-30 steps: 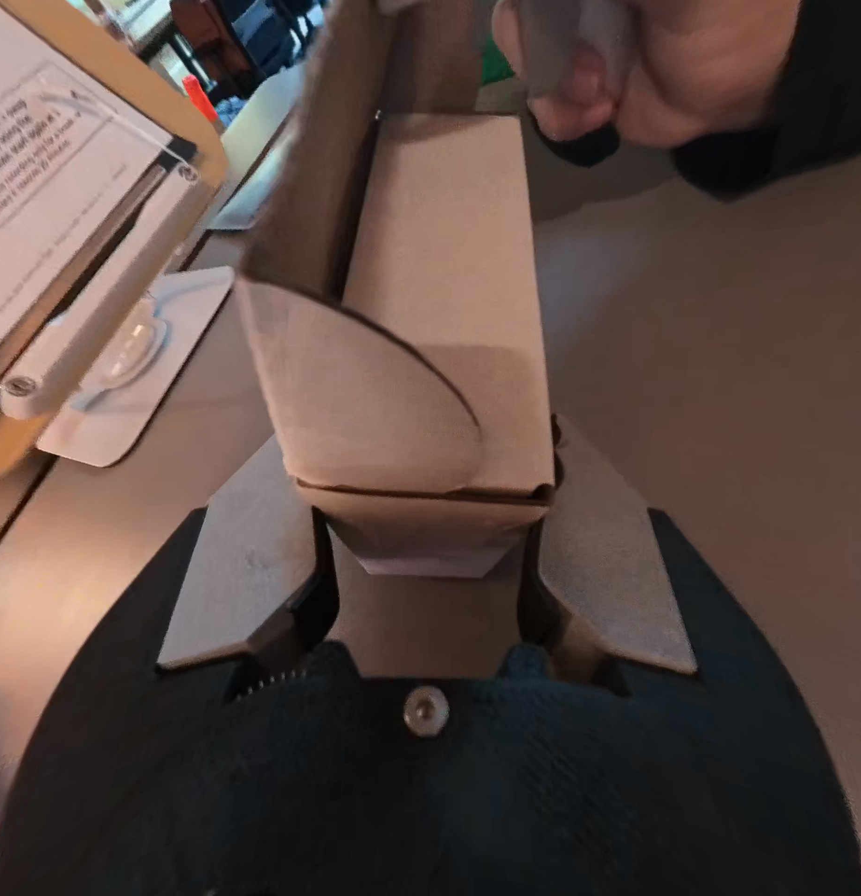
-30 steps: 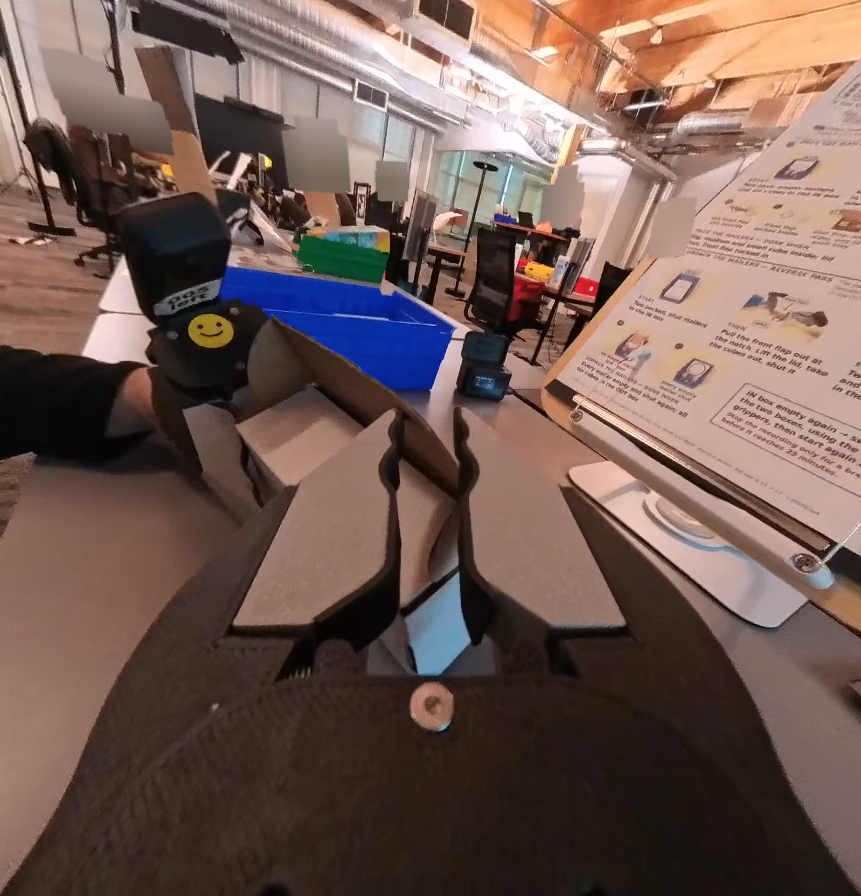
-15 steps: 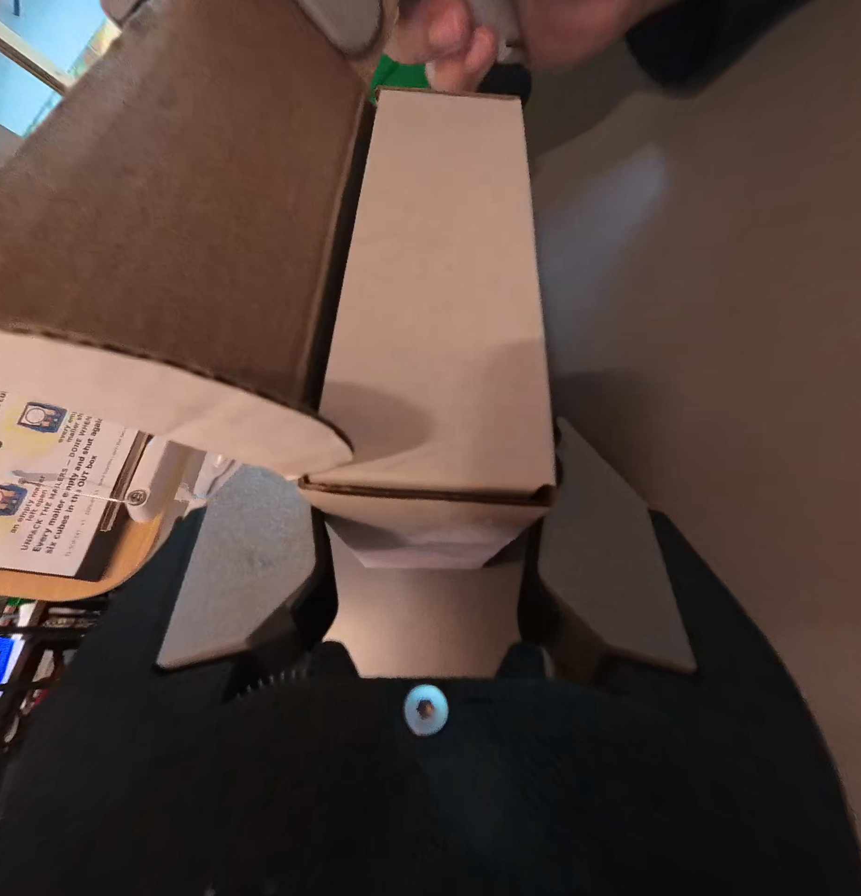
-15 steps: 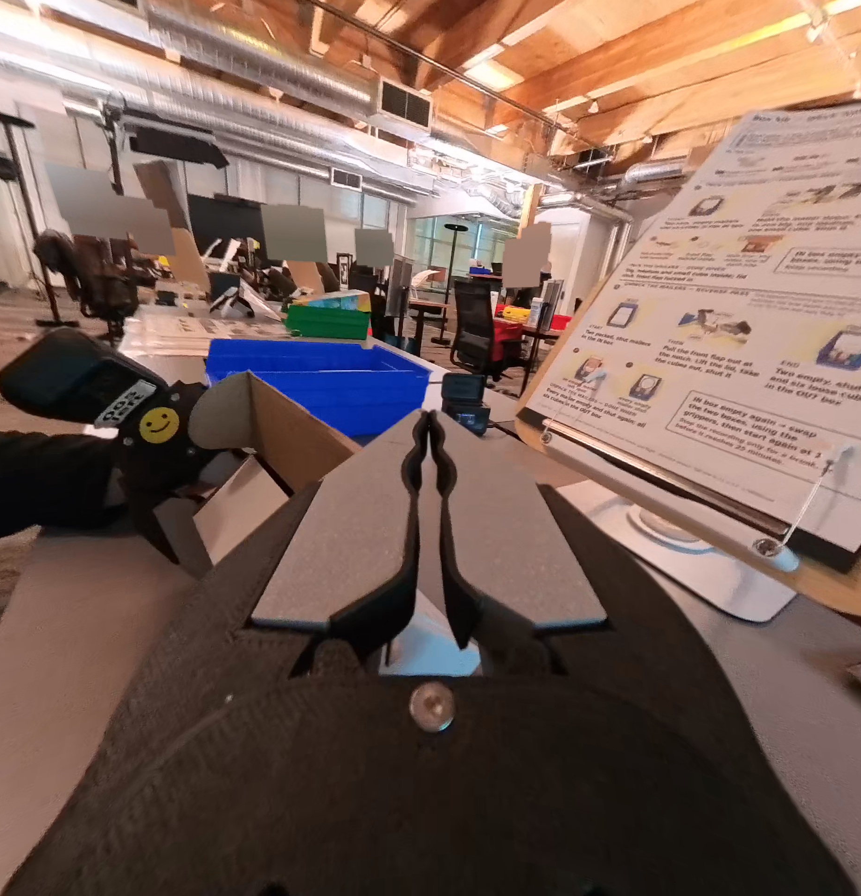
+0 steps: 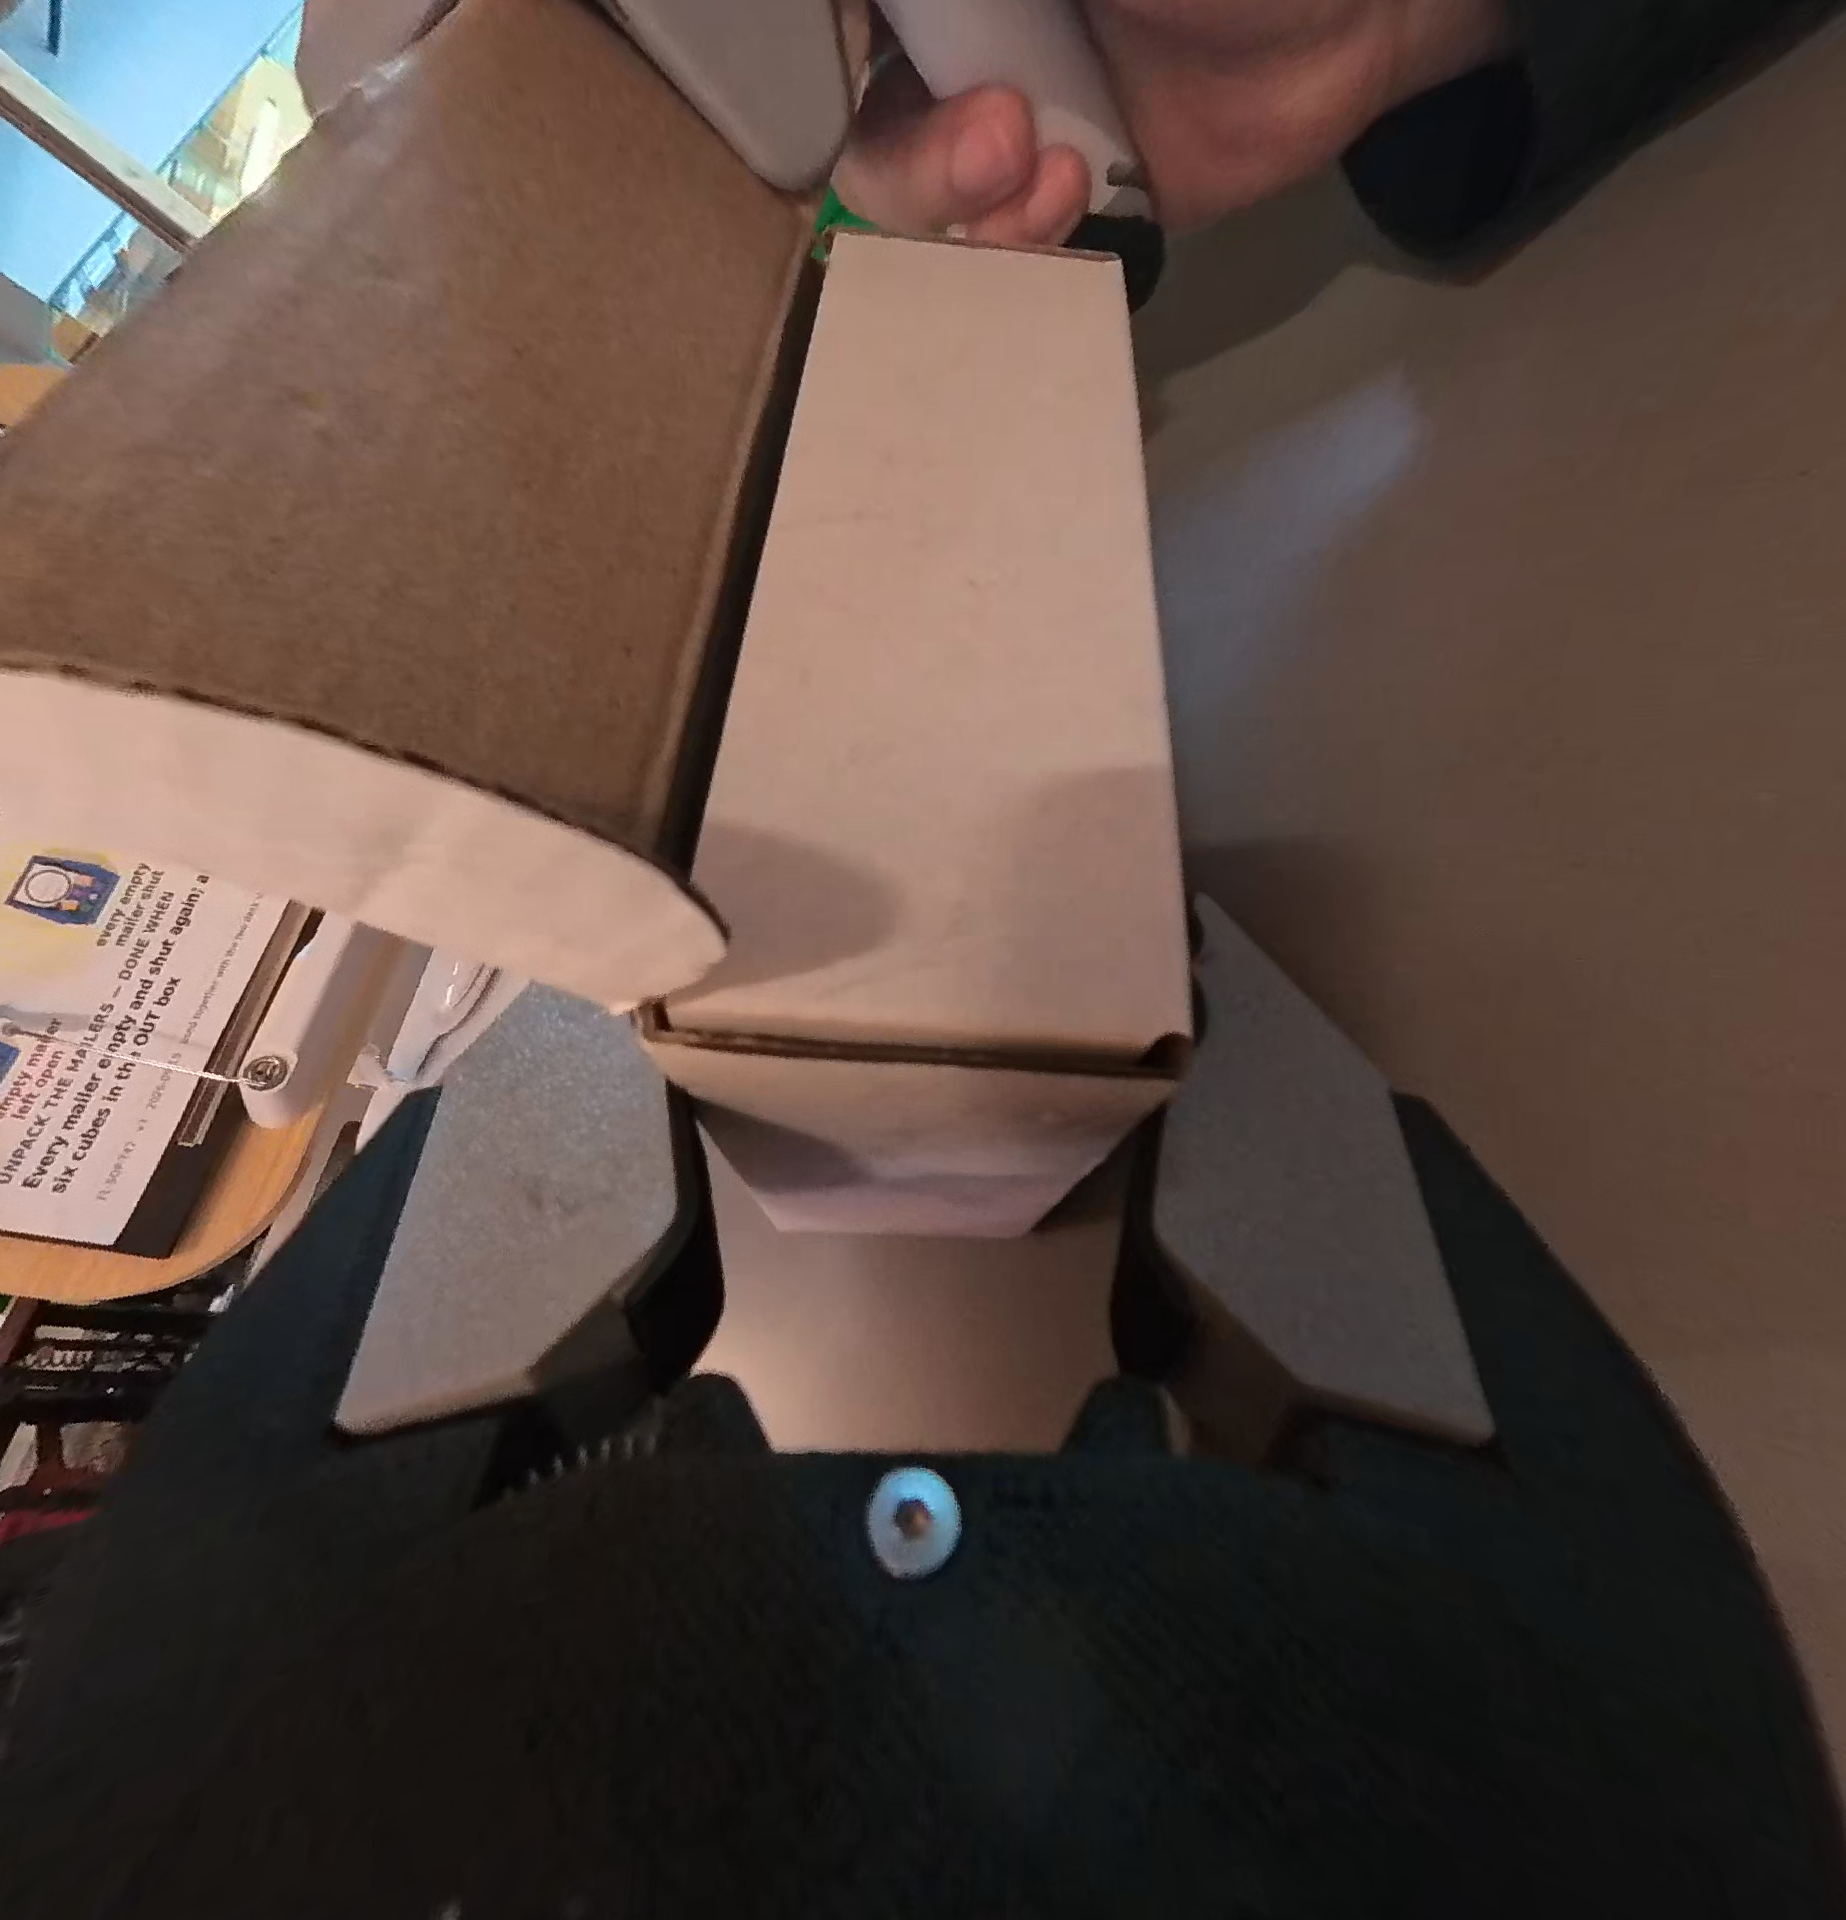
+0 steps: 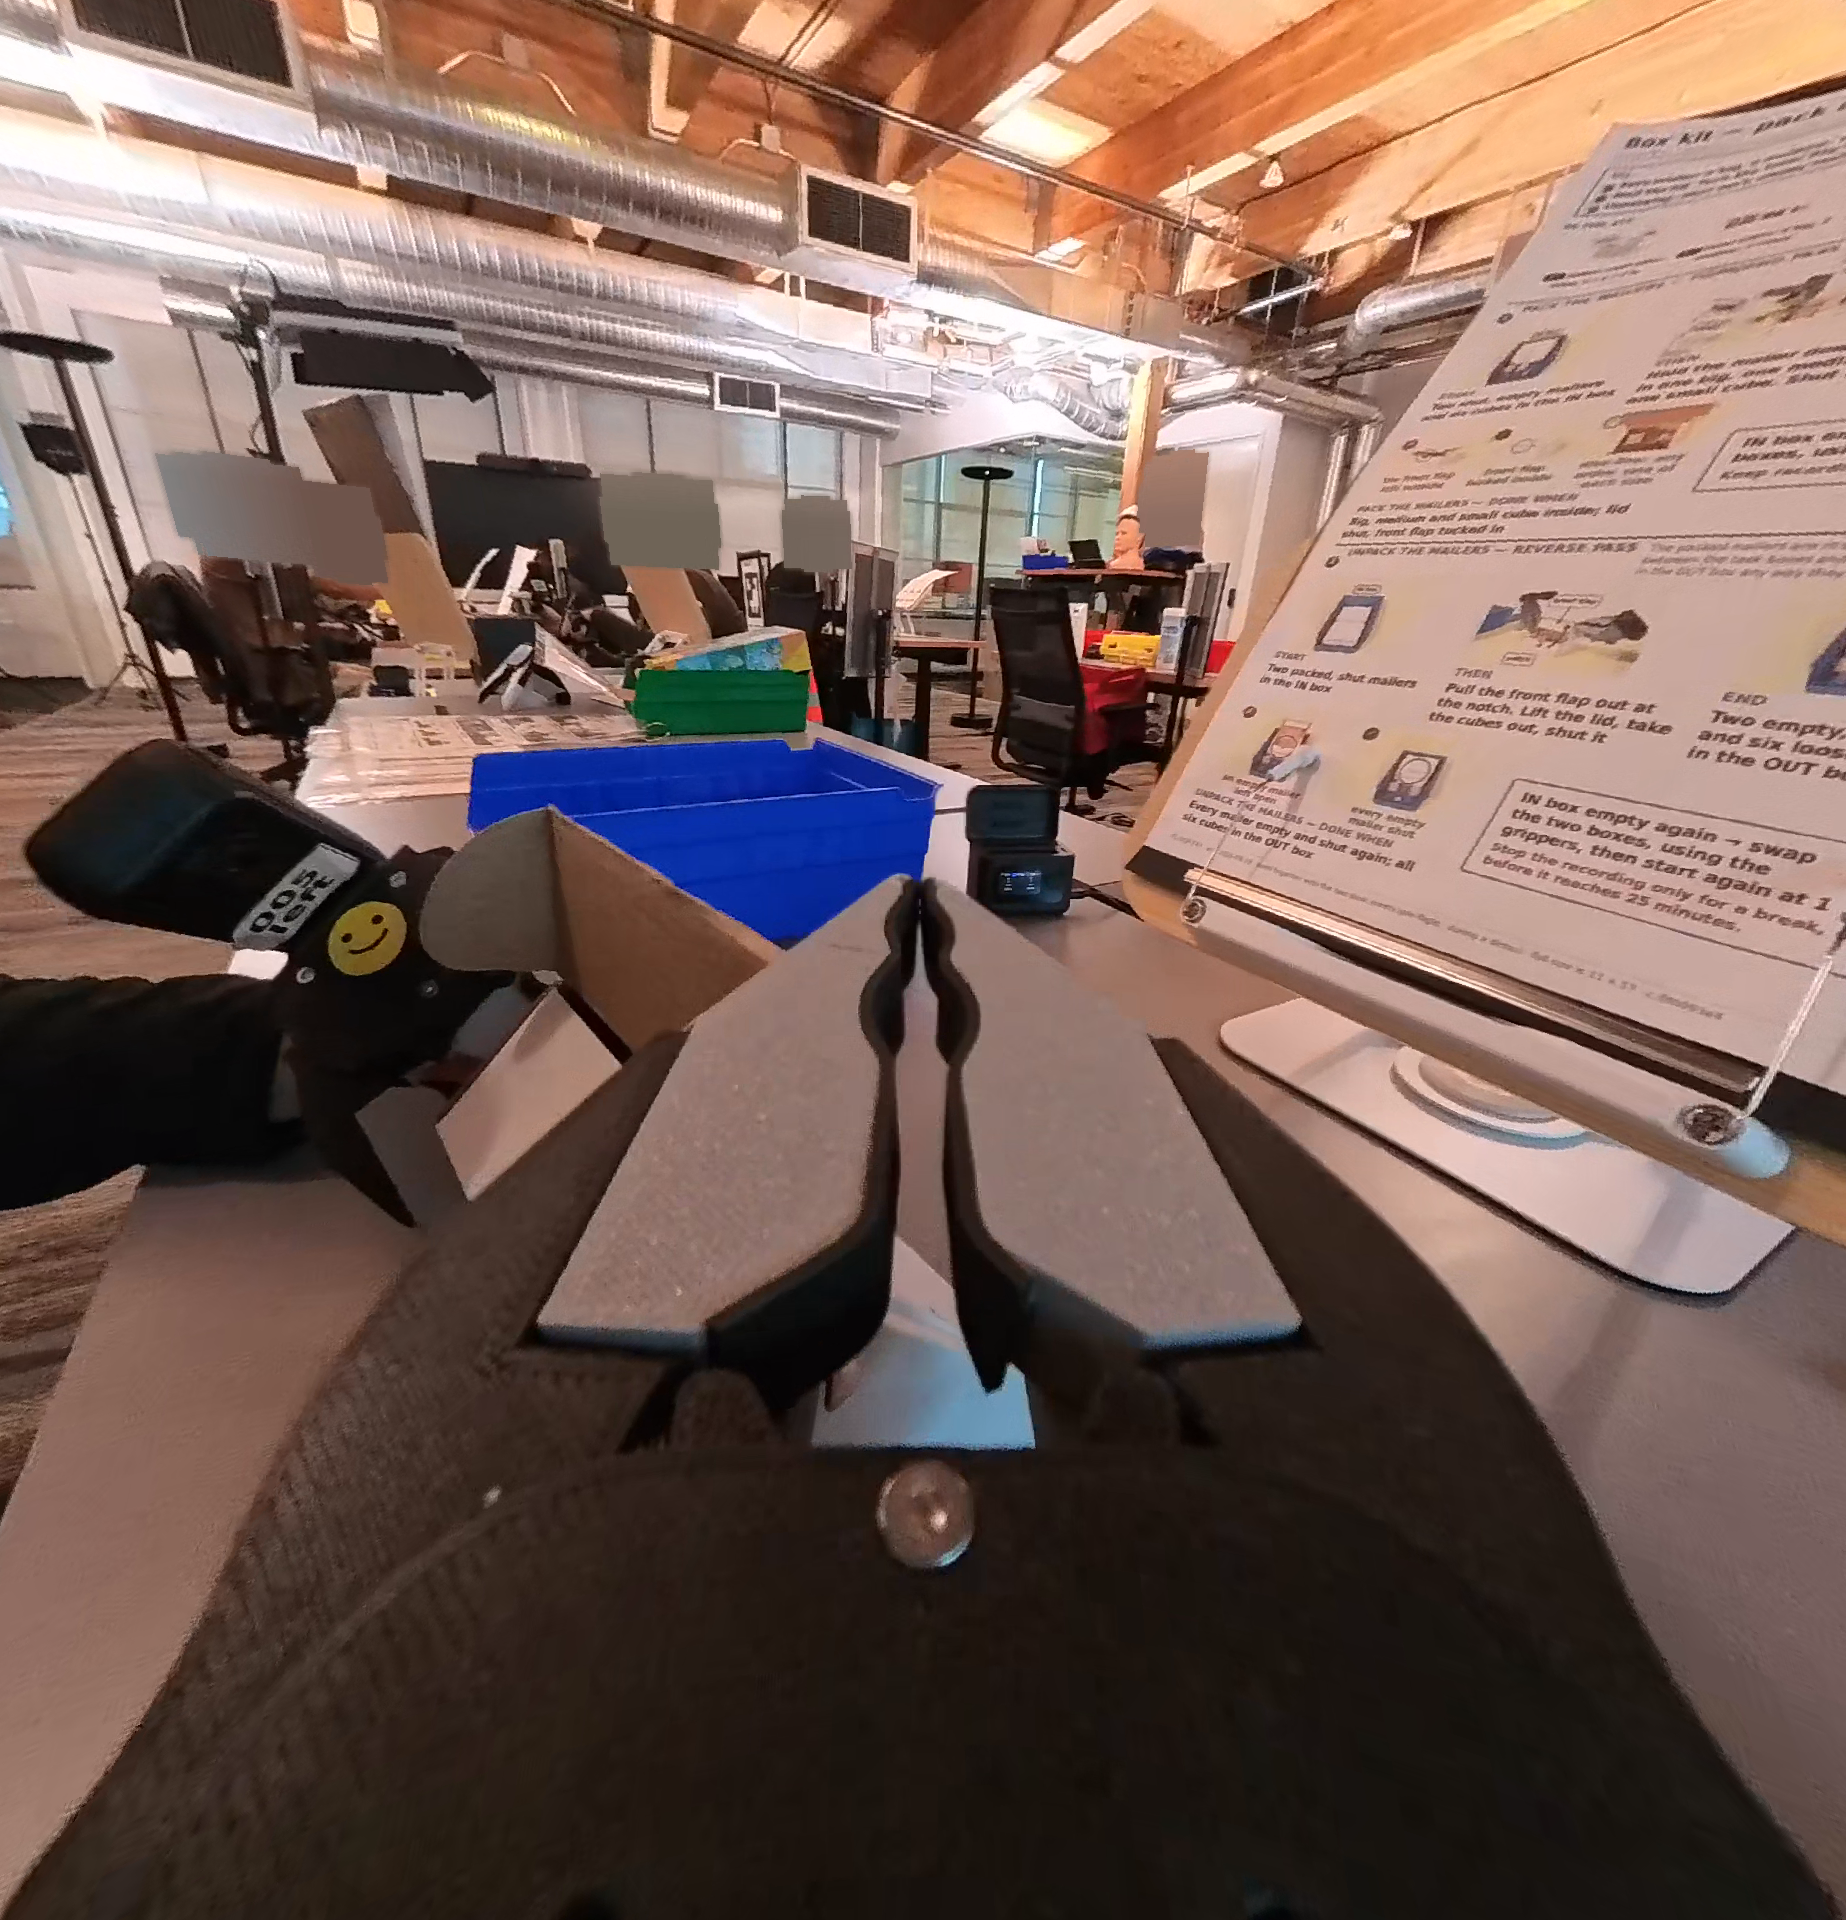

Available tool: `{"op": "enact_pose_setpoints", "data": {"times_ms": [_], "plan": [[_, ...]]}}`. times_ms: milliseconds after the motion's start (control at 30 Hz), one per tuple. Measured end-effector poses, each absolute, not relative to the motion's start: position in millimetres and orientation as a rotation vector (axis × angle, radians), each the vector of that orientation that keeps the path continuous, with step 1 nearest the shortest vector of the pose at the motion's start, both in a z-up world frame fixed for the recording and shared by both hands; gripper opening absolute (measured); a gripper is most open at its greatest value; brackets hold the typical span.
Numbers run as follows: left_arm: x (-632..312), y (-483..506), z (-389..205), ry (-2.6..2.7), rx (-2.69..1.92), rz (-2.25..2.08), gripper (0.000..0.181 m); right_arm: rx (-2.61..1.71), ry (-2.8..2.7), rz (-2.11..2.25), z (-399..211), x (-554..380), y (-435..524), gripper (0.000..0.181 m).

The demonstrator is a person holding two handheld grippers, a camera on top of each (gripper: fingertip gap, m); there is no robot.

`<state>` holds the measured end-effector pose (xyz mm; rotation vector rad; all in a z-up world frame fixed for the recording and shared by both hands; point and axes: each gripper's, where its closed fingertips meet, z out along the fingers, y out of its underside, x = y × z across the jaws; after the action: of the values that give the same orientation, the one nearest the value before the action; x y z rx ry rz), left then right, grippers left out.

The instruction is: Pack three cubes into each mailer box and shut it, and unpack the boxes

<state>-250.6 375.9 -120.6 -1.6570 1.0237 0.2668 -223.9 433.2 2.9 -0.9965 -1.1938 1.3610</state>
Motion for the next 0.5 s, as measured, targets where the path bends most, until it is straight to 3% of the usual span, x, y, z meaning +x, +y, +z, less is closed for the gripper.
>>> {"op": "enact_pose_setpoints", "data": {"times_ms": [367,500], "plan": [[-251.0,376.0,-120.6,1.020,-1.658,0.273,0.095,-0.979,-1.186,1.355,4.6,-222.0,432.5,0.000],[-255.0,377.2,-119.7,0.984,-1.680,0.259,0.095,-0.959,-1.160,1.382,10.1,-217.7,432.0,0.009]]}}
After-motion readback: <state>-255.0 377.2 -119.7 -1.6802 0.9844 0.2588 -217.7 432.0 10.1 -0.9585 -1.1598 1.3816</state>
